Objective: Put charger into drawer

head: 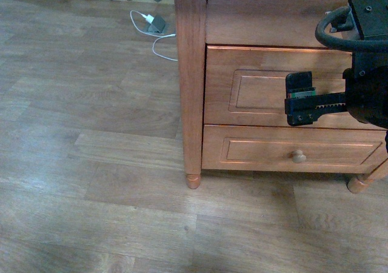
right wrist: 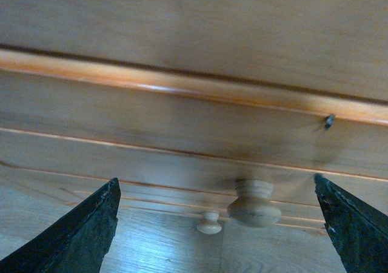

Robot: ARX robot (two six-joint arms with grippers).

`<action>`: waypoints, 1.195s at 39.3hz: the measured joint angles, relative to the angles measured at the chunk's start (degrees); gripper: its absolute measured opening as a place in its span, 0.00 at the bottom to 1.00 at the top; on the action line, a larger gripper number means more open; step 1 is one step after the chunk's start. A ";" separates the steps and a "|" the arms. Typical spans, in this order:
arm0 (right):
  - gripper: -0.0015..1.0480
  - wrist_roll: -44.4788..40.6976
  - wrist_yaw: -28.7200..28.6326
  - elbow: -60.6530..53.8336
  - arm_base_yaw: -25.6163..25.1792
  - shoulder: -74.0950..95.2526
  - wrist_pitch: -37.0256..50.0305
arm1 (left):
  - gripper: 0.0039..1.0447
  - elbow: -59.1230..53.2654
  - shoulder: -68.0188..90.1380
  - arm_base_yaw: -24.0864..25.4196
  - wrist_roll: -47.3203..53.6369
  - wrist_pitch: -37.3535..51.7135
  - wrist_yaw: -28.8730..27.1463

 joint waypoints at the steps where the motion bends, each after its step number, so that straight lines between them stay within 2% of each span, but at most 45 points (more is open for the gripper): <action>1: 0.91 0.09 0.09 0.26 -0.26 0.31 0.13 | 0.94 0.00 0.00 0.00 0.00 0.00 0.00; 20: 0.91 -0.13 -0.11 1.11 -2.10 3.69 1.29 | 0.94 0.00 0.00 0.00 0.00 0.00 -0.02; 25: 0.76 -0.04 0.33 1.11 -2.23 3.72 1.62 | 0.94 0.00 0.00 0.00 0.00 0.00 -0.02; 33: 0.38 -1.31 0.13 1.16 -2.54 4.66 2.08 | 0.94 0.00 0.00 0.00 0.00 0.00 0.00; 37: 0.23 -2.10 -0.15 1.22 -2.54 4.85 2.08 | 0.94 0.00 0.00 0.00 0.00 0.00 0.00; 47: 0.22 -2.56 -0.92 1.20 -2.60 4.90 1.68 | 0.94 0.00 0.00 0.00 0.00 0.00 0.00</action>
